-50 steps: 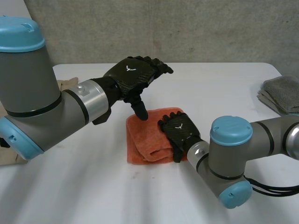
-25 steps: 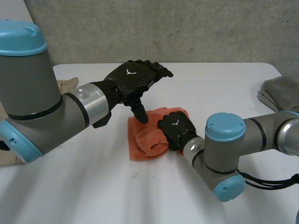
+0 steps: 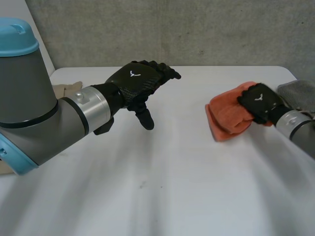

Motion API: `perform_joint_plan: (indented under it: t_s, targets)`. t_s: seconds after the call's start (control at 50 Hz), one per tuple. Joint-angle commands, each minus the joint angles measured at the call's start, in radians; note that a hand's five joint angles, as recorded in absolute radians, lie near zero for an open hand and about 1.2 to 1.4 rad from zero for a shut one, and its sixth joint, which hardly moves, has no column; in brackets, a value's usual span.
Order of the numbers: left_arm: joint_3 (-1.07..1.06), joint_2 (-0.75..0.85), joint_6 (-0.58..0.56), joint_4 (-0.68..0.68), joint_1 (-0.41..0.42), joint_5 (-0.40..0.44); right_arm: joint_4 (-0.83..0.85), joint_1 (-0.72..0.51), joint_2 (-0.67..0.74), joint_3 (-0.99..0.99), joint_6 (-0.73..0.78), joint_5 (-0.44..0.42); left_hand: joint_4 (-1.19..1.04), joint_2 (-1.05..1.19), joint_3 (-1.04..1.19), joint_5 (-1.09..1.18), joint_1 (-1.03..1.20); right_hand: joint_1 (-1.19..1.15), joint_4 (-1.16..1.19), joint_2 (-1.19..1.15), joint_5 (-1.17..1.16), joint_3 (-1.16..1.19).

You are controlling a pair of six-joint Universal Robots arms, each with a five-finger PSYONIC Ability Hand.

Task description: Fold the laundry.

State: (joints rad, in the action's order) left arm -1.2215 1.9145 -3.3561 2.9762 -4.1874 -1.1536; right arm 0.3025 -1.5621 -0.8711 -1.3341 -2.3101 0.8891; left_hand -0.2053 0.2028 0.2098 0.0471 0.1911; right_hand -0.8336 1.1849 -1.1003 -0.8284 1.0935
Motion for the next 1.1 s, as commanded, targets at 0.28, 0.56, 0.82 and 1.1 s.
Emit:
perform_joint_plan:
  t_s: [0.28, 0.56, 0.82, 1.1]
  targets:
    - [0.013, -0.006, 0.014, 0.003, 0.007, -0.005, 0.072, 0.112, 0.156, 0.751, -0.524, -0.065, -0.029, 0.031, 0.024, 0.012, 0.043, -0.563, 0.211, -0.296, -0.393, 0.303]
    - [0.016, -0.026, 0.034, 0.006, 0.010, -0.008, 0.135, 0.304, 0.326, 0.852, -0.670, -0.291, -0.032, 0.034, 0.027, 0.015, 0.046, -0.563, 0.211, -0.296, -0.393, 0.303]
    - [0.014, -0.017, 0.034, 0.004, 0.015, -0.043, 0.127, 0.497, 0.500, 0.794, -0.657, -0.414, -0.032, 0.034, 0.027, 0.015, 0.046, -0.563, 0.211, -0.296, -0.393, 0.303]
    - [0.011, -0.020, 0.035, 0.004, 0.015, -0.043, -0.025, 0.536, 0.342, 0.627, -0.540, -0.397, -0.035, 0.037, 0.030, 0.018, 0.049, 0.659, -1.010, 0.926, 0.828, -0.919]
